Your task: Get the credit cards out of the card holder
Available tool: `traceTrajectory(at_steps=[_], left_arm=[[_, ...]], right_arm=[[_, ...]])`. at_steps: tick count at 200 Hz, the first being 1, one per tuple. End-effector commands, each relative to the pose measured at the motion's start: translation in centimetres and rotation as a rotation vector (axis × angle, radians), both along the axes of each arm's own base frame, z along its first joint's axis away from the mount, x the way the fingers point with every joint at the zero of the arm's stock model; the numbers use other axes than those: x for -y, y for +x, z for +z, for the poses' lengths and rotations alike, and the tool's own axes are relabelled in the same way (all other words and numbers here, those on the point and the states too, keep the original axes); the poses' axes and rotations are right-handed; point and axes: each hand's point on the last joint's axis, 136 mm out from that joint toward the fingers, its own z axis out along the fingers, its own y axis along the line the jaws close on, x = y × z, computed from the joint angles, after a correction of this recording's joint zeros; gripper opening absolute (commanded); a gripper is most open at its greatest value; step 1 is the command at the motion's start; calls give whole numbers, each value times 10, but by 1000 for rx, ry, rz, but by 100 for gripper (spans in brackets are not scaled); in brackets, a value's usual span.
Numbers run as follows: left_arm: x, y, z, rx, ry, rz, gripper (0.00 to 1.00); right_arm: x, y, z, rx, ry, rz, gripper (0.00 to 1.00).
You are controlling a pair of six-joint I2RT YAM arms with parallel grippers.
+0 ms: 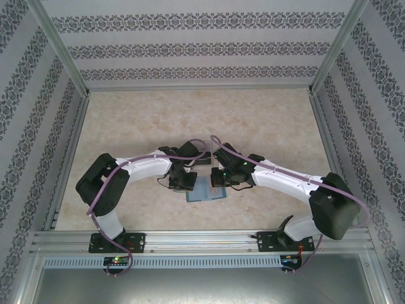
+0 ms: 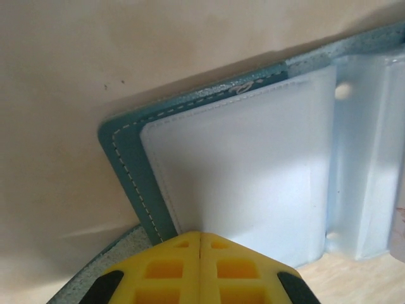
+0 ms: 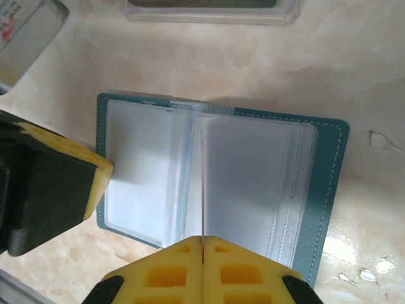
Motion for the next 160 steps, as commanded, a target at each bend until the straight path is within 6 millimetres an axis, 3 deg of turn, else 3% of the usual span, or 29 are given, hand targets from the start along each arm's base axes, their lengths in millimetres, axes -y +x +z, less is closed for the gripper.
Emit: traceTrajectory(at_steps=[1, 50, 88, 129, 160], left_arm=[[-4, 6, 18, 55, 10, -17, 3], [-22, 18, 34, 146, 25, 25, 3], [-44, 22, 36, 169, 20, 92, 9], [-74, 23, 33, 183, 23, 174, 13], [-84, 22, 33, 192, -6, 207, 17]], right_arm=[[-5, 6, 21, 69, 5, 62, 7], [-9, 17, 36, 209, -33, 300, 8], [3, 44, 41, 253, -85, 394, 7], [-6, 56, 46, 327, -140, 694, 8], [-16, 72, 47, 348, -163, 900, 7]])
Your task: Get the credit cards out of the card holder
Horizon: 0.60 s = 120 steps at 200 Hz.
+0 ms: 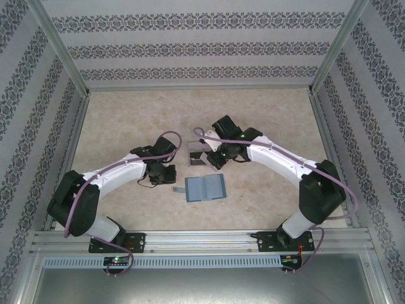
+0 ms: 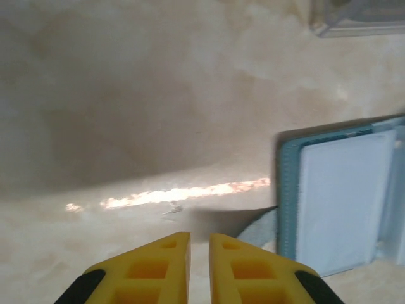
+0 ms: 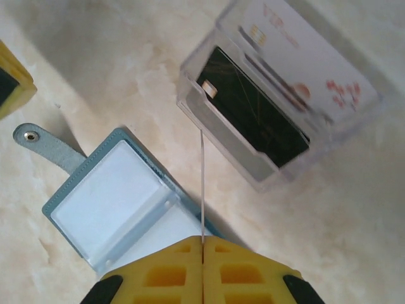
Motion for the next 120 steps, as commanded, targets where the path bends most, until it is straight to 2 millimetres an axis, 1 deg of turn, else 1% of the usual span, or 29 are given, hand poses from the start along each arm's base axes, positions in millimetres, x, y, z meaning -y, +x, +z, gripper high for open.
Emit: traceTrajectory(at_steps=[1, 21, 34, 69, 92, 120], left_arm=[[-7, 3, 5, 39, -25, 16, 17], [-13, 1, 7, 52, -29, 30, 18], [-17, -1, 9, 57, -26, 38, 18], [-23, -4, 11, 69, -29, 57, 20], [-27, -6, 11, 68, -22, 67, 20], [-30, -8, 11, 68, -20, 76, 20]], right_arm=[[-4, 1, 1, 24, -53, 249, 7], [-10, 8, 1, 41, -80, 376, 6], [-12, 16, 3, 59, -97, 429, 6], [-15, 39, 6, 84, -149, 509, 6], [-15, 51, 4, 90, -188, 562, 6], [-19, 65, 7, 86, -196, 600, 6]])
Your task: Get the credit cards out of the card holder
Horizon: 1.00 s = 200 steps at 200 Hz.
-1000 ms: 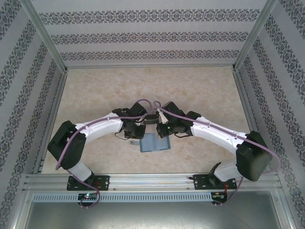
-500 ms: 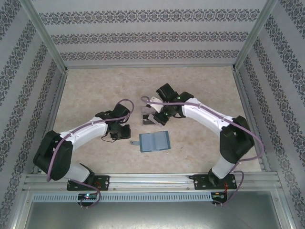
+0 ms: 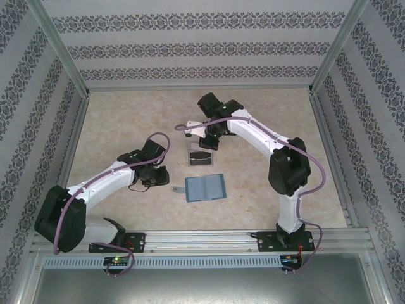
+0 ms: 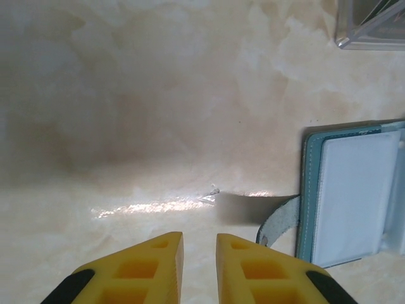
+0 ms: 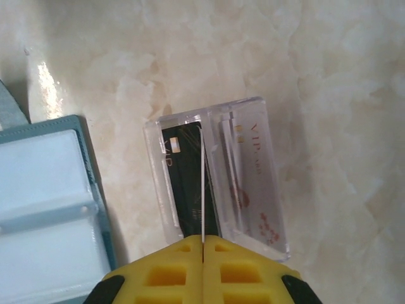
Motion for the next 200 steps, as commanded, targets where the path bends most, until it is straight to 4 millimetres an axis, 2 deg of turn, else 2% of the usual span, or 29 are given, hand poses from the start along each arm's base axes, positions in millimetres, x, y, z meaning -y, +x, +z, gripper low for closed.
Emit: traceTrajectory(at_steps=[1, 47, 91, 146, 200], left_arm=[[-8, -1, 0, 7, 9, 24, 20], [-12, -4, -1, 0, 14, 36, 20], [-16, -7, -1, -11, 24, 52, 21], [-19, -11, 1, -3, 23, 68, 21], [-17, -7, 2, 2, 24, 57, 21]], right_arm=[[8, 2, -1, -26, -48, 78, 6], [5, 15, -6, -49, -68, 119, 7], [-1, 18, -15, -78, -69, 145, 9], [-4, 12, -30, -134, -87, 161, 13], [2, 26, -26, -70, -124, 119, 22]])
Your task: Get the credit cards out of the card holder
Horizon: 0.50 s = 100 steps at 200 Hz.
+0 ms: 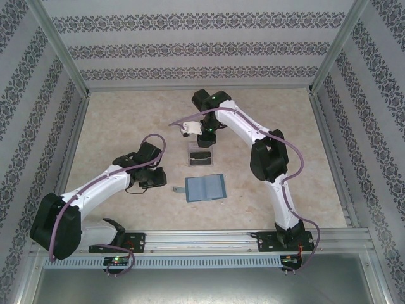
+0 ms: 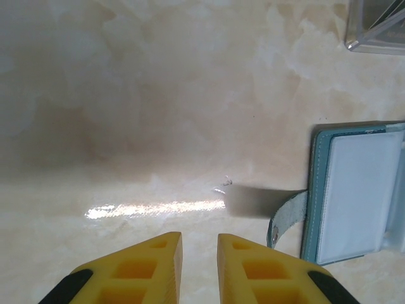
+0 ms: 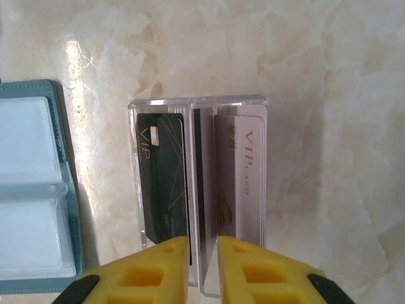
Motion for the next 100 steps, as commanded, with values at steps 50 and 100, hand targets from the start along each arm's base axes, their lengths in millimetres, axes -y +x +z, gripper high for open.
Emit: traceTrajectory(at_steps=[50, 100], left_arm=[[-3, 10, -1, -2, 18, 9, 21], [0, 11, -1, 0, 9, 4, 21]], right_arm=[[-5, -1, 16, 36, 39, -11, 36], [-8, 10, -4, 83, 8, -35, 54]])
